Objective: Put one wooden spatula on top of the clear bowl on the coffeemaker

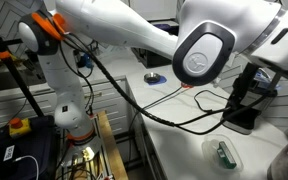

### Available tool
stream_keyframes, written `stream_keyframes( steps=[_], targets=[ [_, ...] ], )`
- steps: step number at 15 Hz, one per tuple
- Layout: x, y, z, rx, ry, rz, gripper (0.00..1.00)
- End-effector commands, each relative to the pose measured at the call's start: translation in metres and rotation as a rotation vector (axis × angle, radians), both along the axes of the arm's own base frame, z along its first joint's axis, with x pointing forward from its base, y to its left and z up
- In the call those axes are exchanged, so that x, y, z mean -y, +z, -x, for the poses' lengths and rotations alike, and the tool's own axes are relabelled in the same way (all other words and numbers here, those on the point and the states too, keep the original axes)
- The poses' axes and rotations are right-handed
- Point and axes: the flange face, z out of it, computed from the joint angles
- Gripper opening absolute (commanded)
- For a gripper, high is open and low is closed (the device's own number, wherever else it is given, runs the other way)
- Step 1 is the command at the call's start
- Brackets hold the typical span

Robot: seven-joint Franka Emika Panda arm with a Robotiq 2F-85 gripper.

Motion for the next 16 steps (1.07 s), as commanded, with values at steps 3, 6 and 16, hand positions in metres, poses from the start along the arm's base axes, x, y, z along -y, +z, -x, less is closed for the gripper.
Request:
stream_keyframes(
  steps=[3, 6, 16],
  targets=[
    [-0.036, 0.008, 0.079, 0.168, -0.004, -0.212, 0.02],
    [-0.078, 0.036, 0.084, 0.278, 0.072, -0.269, 0.02],
    [-0.121, 0.07, 0.051, 0.377, 0.231, -0.303, 0.09]
  ],
)
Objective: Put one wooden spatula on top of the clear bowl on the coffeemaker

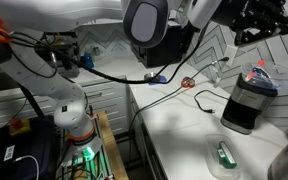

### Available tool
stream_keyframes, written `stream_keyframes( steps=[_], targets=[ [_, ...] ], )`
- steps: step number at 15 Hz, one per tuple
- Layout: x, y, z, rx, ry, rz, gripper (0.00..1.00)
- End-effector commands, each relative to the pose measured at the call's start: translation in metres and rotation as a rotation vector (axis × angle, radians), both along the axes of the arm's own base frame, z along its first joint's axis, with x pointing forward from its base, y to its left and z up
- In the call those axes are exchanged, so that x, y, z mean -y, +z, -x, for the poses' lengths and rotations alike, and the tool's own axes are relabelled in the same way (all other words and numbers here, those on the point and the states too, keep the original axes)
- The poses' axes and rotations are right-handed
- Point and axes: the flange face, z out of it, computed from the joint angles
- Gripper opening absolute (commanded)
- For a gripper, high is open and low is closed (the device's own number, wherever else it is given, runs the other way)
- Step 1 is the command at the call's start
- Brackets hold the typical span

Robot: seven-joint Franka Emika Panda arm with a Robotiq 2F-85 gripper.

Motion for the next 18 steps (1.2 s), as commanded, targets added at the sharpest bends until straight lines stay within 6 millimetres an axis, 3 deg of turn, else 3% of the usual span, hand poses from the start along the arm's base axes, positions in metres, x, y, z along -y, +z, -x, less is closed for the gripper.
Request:
stream_keyframes(
  steps=[1, 2, 3, 7, 10, 14, 18],
  targets=[
    [0.003, -0.001, 0.001, -0.002, -0.004, 0.0, 0.09],
    [0.004, -0.002, 0.001, -0.003, -0.007, 0.0, 0.09],
    [0.001, -0.005, -0.006, -0.048, -0.016, -0.028, 0.02],
    [-0.036, -0.032, -0.085, -0.218, 0.129, -0.202, 0.02],
    [-0.055, -0.031, -0.144, -0.258, 0.205, -0.31, 0.02],
    [-0.026, -0.039, -0.187, -0.319, 0.183, -0.459, 0.02],
    [-0.012, -0.052, -0.229, -0.395, 0.17, -0.512, 0.02]
  ],
)
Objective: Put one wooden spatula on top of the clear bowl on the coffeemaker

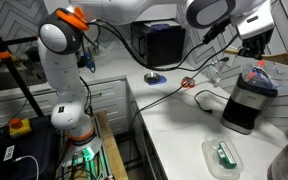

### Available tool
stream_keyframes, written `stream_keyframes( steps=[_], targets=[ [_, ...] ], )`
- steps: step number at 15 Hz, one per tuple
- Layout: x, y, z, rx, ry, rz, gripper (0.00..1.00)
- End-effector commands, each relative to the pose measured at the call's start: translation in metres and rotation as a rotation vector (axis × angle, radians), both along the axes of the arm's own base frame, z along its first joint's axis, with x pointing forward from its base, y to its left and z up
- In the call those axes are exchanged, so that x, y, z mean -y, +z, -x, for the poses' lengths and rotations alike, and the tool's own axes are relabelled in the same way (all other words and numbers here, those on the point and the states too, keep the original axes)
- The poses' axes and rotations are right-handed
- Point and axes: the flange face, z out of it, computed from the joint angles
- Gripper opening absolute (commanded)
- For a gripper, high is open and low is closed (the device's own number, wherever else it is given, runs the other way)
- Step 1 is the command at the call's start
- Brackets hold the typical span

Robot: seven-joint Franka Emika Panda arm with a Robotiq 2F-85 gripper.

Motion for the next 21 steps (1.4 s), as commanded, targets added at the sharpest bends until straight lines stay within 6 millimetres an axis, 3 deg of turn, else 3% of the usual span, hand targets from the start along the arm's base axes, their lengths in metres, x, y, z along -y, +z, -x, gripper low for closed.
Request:
stream_keyframes(
  steps=[1, 6, 10, 19, 20, 21],
  targets=[
    [0.014, 0.0, -0.039, -0.036, -0.017, -0.039, 0.02],
    [0.016, 0.006, -0.073, -0.073, -0.001, -0.016, 0.02],
    [0.014, -0.004, -0.094, -0.144, 0.052, 0.026, 0.02],
    [0.016, -0.036, -0.113, -0.243, 0.073, 0.029, 0.02],
    [0.017, -0.037, -0.112, -0.257, 0.071, 0.032, 0.27],
    [0.018, -0.036, -0.11, -0.272, 0.062, 0.039, 0.35]
  ],
)
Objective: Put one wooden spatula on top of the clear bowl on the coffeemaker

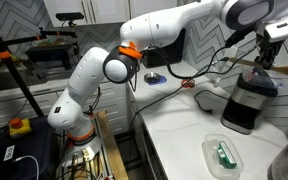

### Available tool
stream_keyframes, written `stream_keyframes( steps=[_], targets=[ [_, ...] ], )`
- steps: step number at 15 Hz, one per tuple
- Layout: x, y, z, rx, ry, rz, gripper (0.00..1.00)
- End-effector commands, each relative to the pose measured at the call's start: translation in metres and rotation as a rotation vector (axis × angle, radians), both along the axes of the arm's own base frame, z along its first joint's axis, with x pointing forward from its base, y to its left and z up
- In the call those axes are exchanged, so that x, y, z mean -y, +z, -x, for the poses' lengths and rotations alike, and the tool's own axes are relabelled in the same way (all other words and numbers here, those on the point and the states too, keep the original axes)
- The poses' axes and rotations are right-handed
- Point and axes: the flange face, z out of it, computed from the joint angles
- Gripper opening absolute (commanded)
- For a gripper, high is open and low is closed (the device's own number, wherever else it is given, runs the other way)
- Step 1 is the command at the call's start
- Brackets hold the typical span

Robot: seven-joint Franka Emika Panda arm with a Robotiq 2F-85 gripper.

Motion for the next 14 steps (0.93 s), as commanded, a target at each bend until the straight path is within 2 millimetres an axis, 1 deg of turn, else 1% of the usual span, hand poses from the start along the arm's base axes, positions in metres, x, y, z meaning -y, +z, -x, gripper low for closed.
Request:
stream_keyframes(
  steps=[1, 3, 4, 5, 7, 9, 10, 11, 12, 13, 14],
  targets=[
    [0.011, -0.003, 0.008, -0.06, -0.024, 0.016, 0.42],
    [0.018, 0.003, 0.014, -0.068, -0.037, 0.03, 0.55],
    [0.02, 0.009, 0.018, -0.063, -0.038, 0.036, 0.64],
    [0.02, 0.018, 0.023, -0.047, -0.032, 0.046, 0.71],
    [0.016, 0.052, 0.037, 0.014, 0.003, 0.082, 0.86],
    [0.013, 0.099, 0.06, 0.099, 0.07, 0.154, 0.99],
    [0.008, 0.122, 0.075, 0.128, 0.12, 0.185, 1.0],
    [0.003, 0.141, 0.085, 0.148, 0.166, 0.227, 1.0],
    [0.004, 0.113, 0.061, 0.119, 0.091, 0.194, 0.99],
    [0.001, 0.132, 0.074, 0.145, 0.117, 0.223, 1.0],
    [-0.001, 0.144, 0.083, 0.156, 0.131, 0.236, 1.0]
  ],
)
